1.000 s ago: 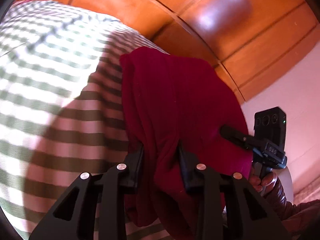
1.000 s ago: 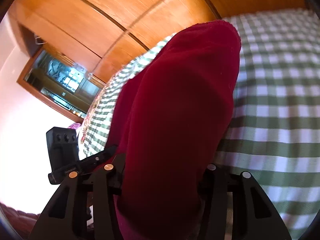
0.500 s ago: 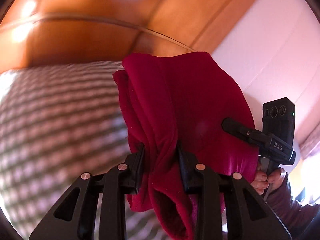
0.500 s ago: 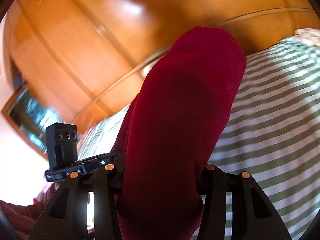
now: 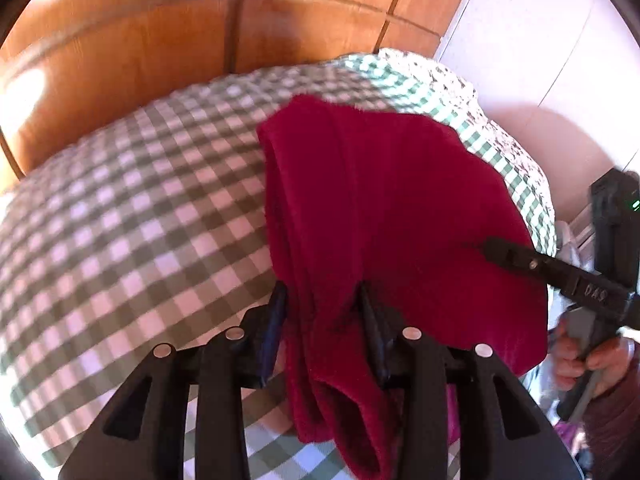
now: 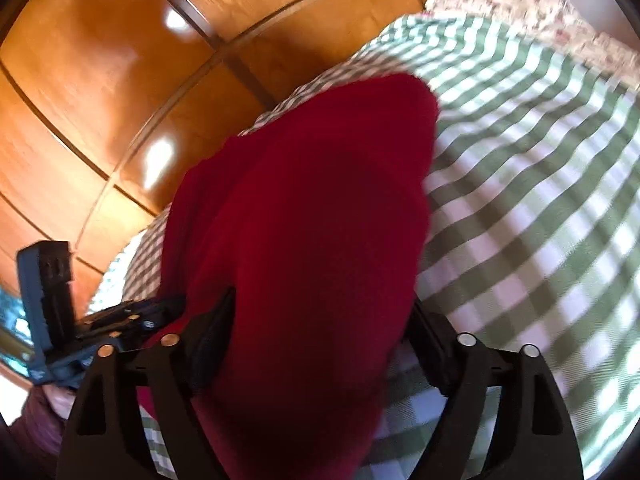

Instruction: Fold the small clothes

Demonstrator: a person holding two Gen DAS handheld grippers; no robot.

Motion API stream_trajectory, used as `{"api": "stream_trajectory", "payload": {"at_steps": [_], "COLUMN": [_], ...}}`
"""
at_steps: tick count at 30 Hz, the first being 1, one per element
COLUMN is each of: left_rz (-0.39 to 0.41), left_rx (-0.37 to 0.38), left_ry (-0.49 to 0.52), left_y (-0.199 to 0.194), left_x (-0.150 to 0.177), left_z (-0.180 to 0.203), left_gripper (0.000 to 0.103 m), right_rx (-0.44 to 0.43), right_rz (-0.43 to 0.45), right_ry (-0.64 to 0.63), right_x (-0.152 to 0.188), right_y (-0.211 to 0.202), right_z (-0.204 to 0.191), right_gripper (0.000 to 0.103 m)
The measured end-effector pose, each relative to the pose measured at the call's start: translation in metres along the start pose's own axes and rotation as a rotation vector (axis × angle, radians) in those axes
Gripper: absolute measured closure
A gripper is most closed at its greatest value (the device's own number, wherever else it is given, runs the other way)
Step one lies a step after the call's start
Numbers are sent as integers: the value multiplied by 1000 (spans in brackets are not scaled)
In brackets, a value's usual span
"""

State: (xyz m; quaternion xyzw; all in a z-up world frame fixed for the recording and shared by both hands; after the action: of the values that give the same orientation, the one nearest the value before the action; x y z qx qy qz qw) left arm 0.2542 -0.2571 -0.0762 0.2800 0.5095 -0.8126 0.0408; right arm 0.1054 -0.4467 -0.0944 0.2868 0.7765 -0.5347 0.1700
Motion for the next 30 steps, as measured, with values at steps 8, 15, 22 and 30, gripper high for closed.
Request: {"api": "stream_trajectory", "payload": {"at_steps": [8,15,22,30], "left_rz": [81,93,124,149], "left_rx": [-157,-156,-149,-156], "left_ry": [85,23,-18,-14], "left_y": [0,8,-2,-15], "left_x": [2,1,10,20], "left_z": [14,3,-1,0], "left_gripper": [66,58,52,52], "right_rx": [197,349,339,322], "right_rz": [129,-24,22,77], "right_ry": [-146,-181,-154,-162], "right_x": [-28,-20,-12,10], "right_y": [-49,27,2,-38], "right_z": [-37,-30,-30,-58], "right_gripper": [36,38,37,37]}}
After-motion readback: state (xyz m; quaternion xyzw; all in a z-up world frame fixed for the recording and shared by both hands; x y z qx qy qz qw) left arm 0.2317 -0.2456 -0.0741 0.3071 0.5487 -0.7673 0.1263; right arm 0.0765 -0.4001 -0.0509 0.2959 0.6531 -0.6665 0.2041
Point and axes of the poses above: each gripper's, at about its wrist camera, not at the fingertips, and y roughly the way its jaws point, z to its right, x to its underside, the point moved 2 cm from there along y, roughly the way its jaws point, and after that the axes turned 13 degrees about -y, right-handed, at the moved point
